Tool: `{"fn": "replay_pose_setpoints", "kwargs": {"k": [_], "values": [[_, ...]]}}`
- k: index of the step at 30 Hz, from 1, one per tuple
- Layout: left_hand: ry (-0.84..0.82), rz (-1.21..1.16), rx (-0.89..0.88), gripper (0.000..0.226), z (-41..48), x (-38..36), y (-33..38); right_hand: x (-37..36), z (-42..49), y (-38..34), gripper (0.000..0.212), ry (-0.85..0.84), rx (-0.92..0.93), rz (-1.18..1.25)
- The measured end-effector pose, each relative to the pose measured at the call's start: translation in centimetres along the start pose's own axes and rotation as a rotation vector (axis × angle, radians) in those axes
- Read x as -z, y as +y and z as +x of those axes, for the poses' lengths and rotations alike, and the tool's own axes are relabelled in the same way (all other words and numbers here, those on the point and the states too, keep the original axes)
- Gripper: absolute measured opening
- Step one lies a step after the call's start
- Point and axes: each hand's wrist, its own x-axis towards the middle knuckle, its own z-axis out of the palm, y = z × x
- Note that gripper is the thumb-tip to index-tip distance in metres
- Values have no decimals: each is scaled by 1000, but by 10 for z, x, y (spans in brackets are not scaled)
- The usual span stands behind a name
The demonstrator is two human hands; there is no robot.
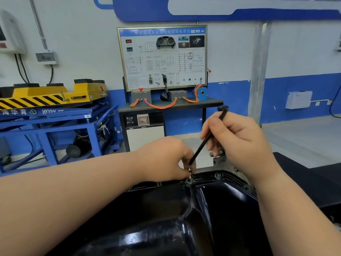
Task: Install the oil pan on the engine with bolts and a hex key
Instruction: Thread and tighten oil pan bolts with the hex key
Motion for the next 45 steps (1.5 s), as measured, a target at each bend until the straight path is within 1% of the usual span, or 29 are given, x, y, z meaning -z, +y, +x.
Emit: {"fn": "replay_pose_setpoints", "kwargs": {"k": [5,9,14,15,17,18,23,25,27,28,30,31,33,35,38,39,45], "values": [[-9,3,-22,5,0,1,2,-3,-1,-3,28,-77,48,-182],[-15,27,-35,7,0,0,4,-3,-1,-5,26,-114,76,-246],[-25,46,-39,6,0,1,5,-3,-2,-6,27,-158,74,-285],[-29,55,-47,10,0,0,5,-3,-2,-6,27,-169,69,-285],[-22,72,-61,24,1,-1,5,-3,-2,-6,26,-190,63,-277],[-22,70,-62,26,2,-1,5,-3,-2,-6,25,-199,59,-276],[18,53,-110,9,2,-5,-1,-2,-2,-12,22,-275,68,-320],[52,75,-111,13,4,-7,-3,0,-2,-13,22,-329,24,-304],[44,65,-80,13,5,-7,-4,4,-4,-14,17,-383,-41,-288],[36,56,-75,17,5,-7,-3,6,-5,-14,17,-395,-61,-286],[35,52,-67,42,4,-5,0,8,-7,-13,23,-399,-78,-268],[33,50,-60,48,4,-5,1,8,-8,-13,24,-392,-76,-259],[26,43,-37,50,5,-5,1,7,-9,-12,24,-366,-59,-246],[16,24,-25,46,5,-6,2,5,-10,-10,23,-341,-44,-237],[-17,-29,-24,21,3,-5,1,4,-11,-8,23,-312,-25,-211],[-29,-54,-18,17,3,-4,0,3,-11,-7,23,-305,-25,-199],[-104,-166,30,15,1,1,-4,5,-12,-4,20,-284,-63,-122]]}}
